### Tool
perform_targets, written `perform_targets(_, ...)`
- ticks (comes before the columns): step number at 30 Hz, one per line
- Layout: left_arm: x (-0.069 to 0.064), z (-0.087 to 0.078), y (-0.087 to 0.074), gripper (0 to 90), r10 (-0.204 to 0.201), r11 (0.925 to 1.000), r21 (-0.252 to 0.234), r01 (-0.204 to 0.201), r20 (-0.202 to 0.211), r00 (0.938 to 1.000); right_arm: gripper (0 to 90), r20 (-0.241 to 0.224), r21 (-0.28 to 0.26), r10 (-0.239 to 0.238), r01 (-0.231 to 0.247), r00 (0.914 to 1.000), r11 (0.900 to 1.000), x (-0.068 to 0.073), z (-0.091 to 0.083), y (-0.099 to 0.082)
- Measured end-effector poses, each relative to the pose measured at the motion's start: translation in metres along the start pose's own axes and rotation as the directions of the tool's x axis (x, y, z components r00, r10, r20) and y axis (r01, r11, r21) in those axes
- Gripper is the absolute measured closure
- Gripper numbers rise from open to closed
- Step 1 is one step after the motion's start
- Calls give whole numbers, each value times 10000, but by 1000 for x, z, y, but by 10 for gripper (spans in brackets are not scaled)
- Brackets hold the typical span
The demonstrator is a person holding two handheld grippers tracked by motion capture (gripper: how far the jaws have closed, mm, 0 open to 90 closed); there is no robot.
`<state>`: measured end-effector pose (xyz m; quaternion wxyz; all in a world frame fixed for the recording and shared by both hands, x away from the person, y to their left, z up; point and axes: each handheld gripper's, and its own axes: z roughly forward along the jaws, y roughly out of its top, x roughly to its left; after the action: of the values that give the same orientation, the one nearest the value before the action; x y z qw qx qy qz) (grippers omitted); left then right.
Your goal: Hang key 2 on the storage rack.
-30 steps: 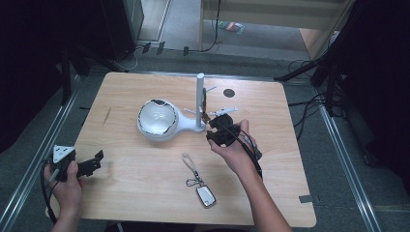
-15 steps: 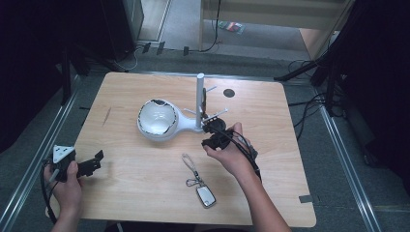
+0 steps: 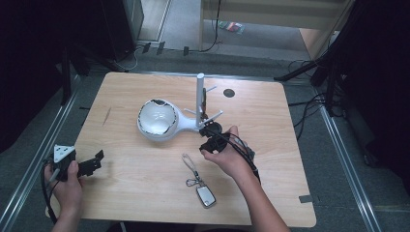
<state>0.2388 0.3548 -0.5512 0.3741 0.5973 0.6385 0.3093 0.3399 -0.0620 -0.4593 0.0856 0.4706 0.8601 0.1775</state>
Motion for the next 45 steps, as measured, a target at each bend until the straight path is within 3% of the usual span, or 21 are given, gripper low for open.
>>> perform_targets(19, -4, 1, 0, 3, 158, 9998, -94, -158, 49, 9999, 635, -413, 1342, -179, 233, 9990, 9907, 8, 9, -5)
perform_targets(45, -4, 0, 0, 3, 159, 9998, -111, -158, 64, 9999, 652, -786, 2350, -486, 659, 9957, 9698, 22, 19, -9)
